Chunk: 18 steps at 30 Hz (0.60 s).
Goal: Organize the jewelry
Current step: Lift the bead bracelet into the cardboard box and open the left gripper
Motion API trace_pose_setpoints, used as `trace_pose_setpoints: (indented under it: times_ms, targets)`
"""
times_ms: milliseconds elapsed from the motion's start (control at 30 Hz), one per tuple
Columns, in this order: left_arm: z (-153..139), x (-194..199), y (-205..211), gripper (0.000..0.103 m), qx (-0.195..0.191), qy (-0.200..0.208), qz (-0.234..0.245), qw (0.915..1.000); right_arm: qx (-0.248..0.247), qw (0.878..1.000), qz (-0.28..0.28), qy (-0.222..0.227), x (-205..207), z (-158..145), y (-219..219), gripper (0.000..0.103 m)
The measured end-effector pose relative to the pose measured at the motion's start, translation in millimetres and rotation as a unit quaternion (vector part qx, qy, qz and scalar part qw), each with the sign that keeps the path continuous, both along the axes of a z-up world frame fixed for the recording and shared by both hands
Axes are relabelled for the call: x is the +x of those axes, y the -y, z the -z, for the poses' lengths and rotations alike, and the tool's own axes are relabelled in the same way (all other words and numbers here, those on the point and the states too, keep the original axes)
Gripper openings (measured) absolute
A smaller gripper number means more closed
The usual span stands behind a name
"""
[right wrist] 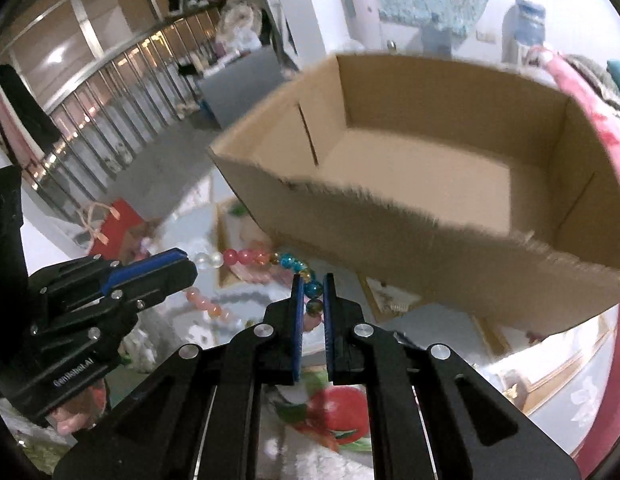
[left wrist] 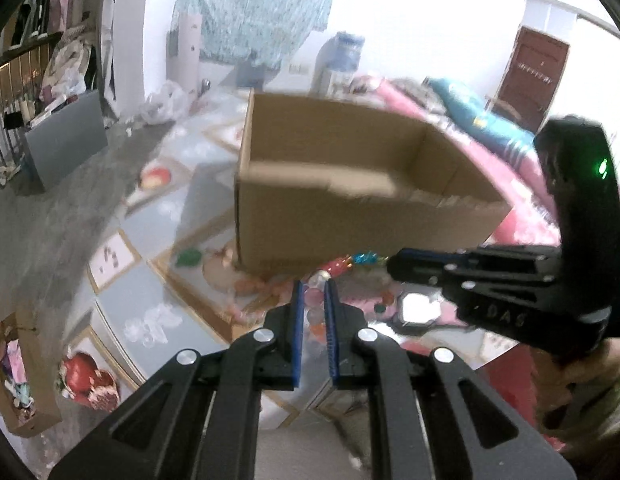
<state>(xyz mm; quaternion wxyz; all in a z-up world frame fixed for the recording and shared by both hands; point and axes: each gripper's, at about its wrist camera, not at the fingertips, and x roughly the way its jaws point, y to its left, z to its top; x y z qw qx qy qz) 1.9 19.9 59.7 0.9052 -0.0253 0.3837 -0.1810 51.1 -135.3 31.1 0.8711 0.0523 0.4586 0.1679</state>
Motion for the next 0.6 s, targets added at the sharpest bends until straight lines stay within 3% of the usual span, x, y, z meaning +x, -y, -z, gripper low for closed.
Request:
trace_pose_setpoints:
  times_ms: [167,300,433,600]
  targets:
    - [-54,14,5,0.009,-0.023,0.048,0.016,0.9985,0.017,0.998,-0.002,0.059,10,-50,9,0.007]
    - [-82,50,13,0.009,-0.029,0.061,0.023,0.9974,0.025,0.997,0.0,0.072,46,-78,26,0.007]
    - [-86,106,25,0.009,-0.036,0.029,0.036,0.9983,0.052,0.998,0.004,0.026,112,-70,41,0.007]
    - [-61,186,45,0.009,-0.009,-0.044,0.039,0.9983,0.079,0.995,0.017,-0.062,182,-32,56,0.007]
